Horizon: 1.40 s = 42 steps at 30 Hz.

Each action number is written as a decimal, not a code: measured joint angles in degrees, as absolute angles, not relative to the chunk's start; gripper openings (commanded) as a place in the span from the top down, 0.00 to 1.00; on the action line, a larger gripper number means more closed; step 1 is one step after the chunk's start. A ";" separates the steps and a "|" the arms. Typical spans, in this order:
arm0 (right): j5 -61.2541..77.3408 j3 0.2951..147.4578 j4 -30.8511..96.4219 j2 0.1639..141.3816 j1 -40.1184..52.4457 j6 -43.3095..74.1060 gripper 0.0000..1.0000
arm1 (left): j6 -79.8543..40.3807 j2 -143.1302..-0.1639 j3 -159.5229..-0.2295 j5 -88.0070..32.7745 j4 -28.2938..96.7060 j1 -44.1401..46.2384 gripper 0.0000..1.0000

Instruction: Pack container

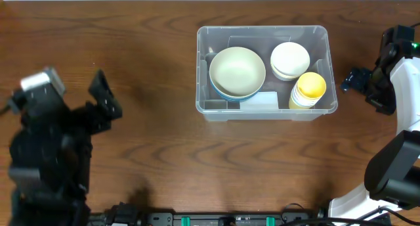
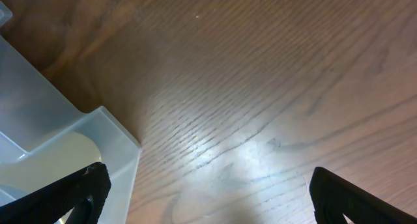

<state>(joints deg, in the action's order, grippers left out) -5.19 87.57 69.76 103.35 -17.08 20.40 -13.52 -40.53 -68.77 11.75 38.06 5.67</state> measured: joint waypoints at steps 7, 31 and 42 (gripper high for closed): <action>-5.17 87.55 69.78 103.35 -17.08 20.40 0.01 | -13.56 -26.46 -46.61 8.40 22.13 5.61 0.02; -5.17 87.53 69.80 103.35 -17.08 20.43 0.01 | -13.47 -0.99 -3.07 -3.01 -10.35 4.95 0.02; -5.17 87.53 69.80 103.35 -17.08 20.43 0.01 | -8.01 -0.60 -0.36 -2.59 -4.34 4.16 0.02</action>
